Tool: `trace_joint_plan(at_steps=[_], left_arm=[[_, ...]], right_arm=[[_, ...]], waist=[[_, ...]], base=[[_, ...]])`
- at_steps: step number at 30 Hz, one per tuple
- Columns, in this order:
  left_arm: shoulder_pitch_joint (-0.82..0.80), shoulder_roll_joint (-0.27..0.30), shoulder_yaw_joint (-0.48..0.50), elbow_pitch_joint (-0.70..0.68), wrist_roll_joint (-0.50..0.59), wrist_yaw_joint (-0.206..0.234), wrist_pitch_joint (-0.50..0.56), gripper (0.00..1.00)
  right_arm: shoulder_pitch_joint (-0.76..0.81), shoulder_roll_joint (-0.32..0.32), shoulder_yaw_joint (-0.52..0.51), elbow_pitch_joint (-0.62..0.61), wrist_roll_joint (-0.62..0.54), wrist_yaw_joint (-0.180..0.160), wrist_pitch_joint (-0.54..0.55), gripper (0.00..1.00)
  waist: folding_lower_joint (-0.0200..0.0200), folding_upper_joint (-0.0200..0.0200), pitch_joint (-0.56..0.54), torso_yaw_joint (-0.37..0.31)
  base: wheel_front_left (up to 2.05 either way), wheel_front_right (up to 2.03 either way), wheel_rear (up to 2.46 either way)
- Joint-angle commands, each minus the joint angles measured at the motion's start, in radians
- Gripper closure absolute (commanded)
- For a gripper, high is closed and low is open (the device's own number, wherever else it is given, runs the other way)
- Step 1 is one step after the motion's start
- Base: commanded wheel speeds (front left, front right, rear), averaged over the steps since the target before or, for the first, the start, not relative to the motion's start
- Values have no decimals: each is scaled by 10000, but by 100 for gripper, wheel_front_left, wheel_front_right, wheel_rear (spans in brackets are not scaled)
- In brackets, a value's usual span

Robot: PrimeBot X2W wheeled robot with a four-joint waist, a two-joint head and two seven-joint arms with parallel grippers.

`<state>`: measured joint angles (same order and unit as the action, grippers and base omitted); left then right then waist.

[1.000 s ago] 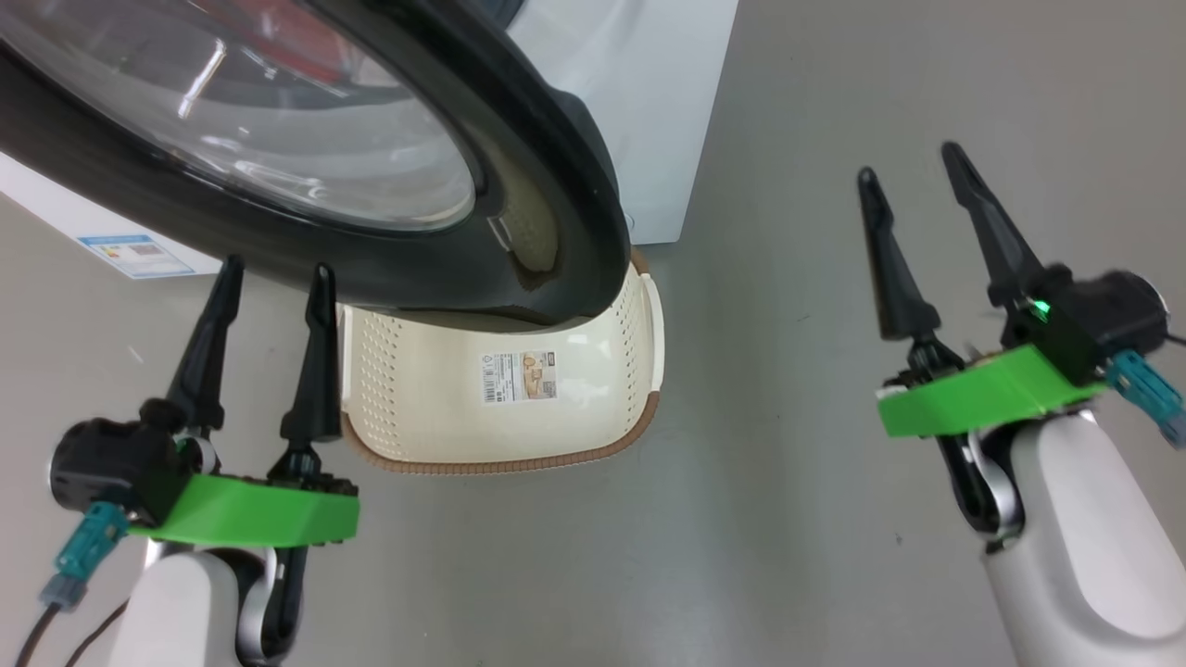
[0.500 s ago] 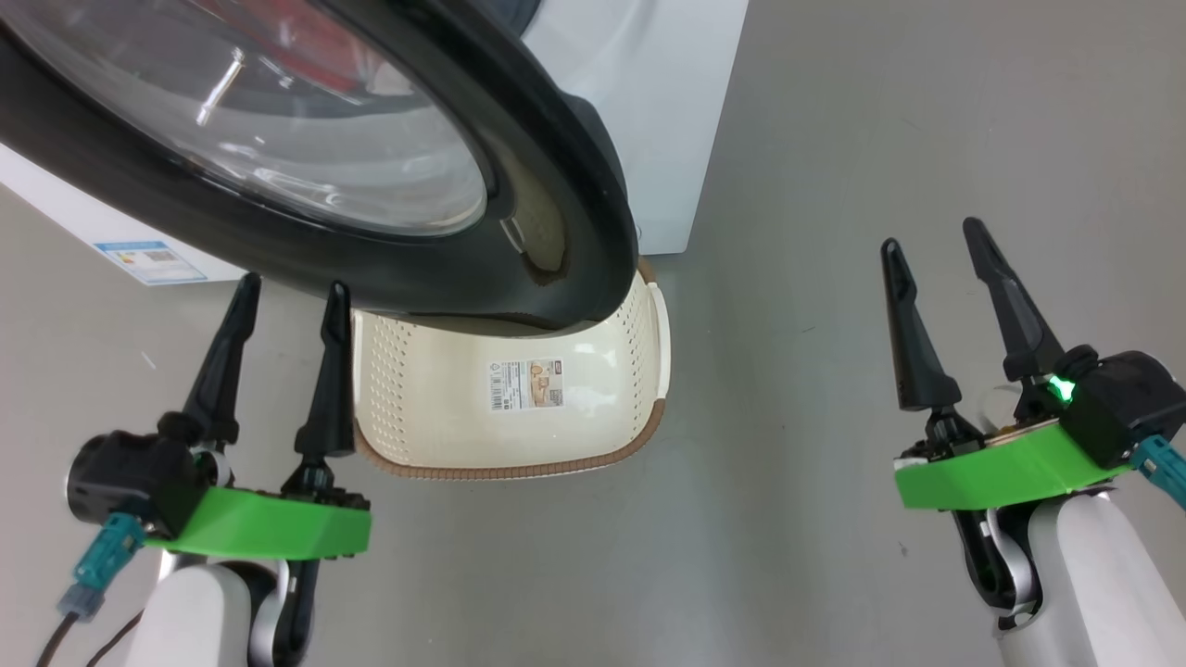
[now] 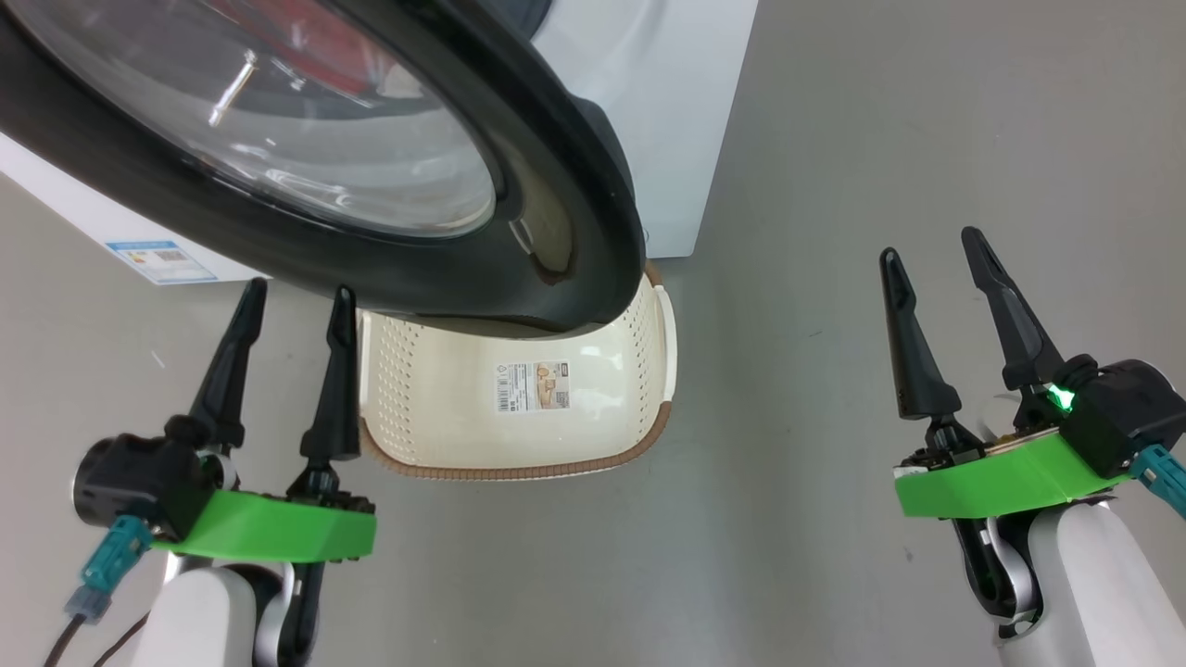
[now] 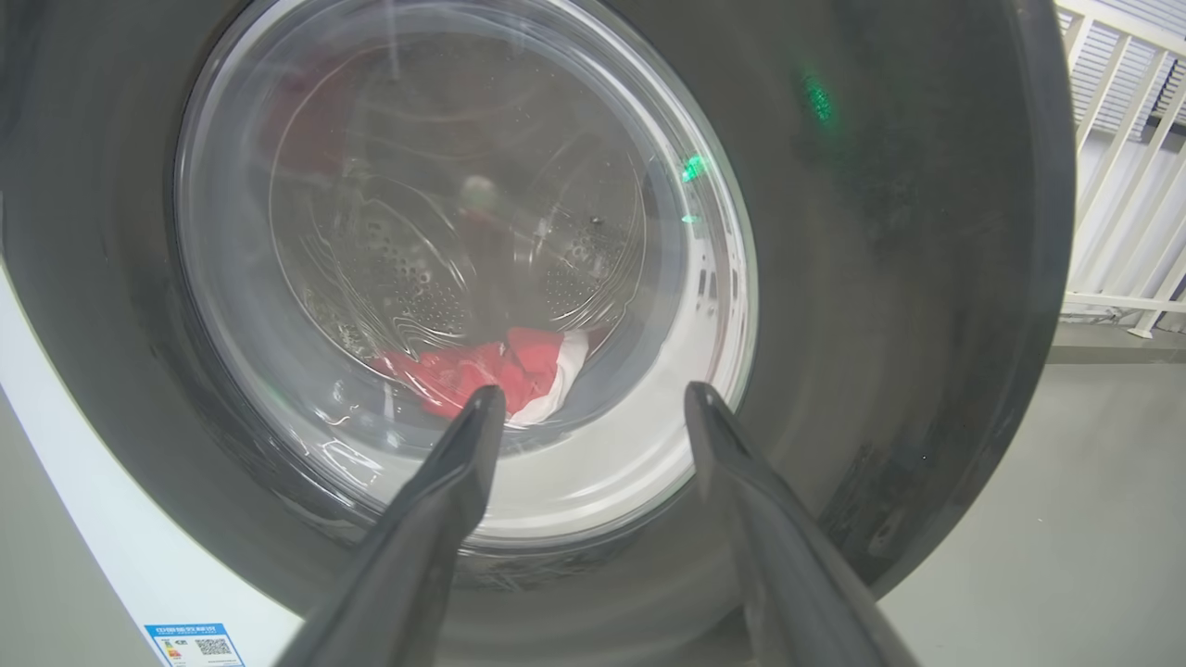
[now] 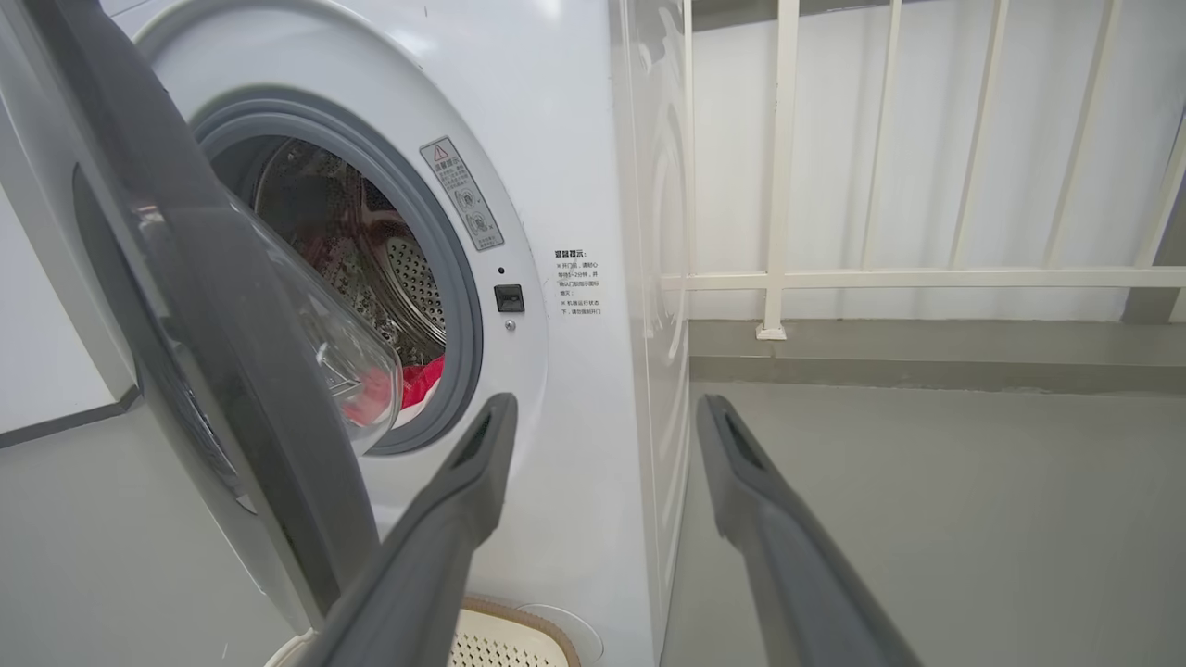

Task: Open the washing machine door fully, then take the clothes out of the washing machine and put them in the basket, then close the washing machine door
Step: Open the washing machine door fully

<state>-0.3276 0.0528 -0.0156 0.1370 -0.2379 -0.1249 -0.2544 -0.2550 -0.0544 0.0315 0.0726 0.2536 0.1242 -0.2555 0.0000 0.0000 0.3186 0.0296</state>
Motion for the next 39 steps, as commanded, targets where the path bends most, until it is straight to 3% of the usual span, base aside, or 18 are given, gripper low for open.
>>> trace_joint_plan(at_steps=[1,3,13,18,24,31,32,34,39], left_arm=[[88,171,271,-236,61,-58,-74,0],[90,168,268,-252,48,-58,-74,0],[35,159,244,-285,1,-58,-74,0],[7,153,221,-273,-39,-58,-74,0],[-56,143,149,-258,-98,-58,-74,0],[-141,146,143,-284,-124,-58,-74,0],[-141,146,143,-284,-124,-58,-74,0],[-188,147,134,-279,-148,-58,-74,0],[-265,169,104,-277,-173,-58,-74,0]], right_arm=[[104,41,203,-283,53,65,-62,60],[80,41,247,-257,102,65,-62,100],[-932,41,620,359,1155,65,-62,100],[-1798,41,1229,1125,2955,65,-62,100],[-3348,41,2776,2491,6233,65,114,100],[-4800,41,3396,3006,9319,65,1612,100],[-4800,41,3396,3006,9319,65,1612,100],[-5207,41,3387,3046,10491,65,2555,100],[-5647,27,3252,3090,11824,65,3928,100]], waist=[[0,0,3,9],[0,0,16,27],[0,0,168,154],[0,0,263,253],[0,0,492,407],[0,0,768,518],[0,0,768,518],[0,0,880,546],[0,0,1018,576]], base=[[0,0,0],[0,0,0],[0,0,0],[0,0,0],[0,0,0],[0,0,0],[0,0,0],[0,0,0],[0,0,0]])
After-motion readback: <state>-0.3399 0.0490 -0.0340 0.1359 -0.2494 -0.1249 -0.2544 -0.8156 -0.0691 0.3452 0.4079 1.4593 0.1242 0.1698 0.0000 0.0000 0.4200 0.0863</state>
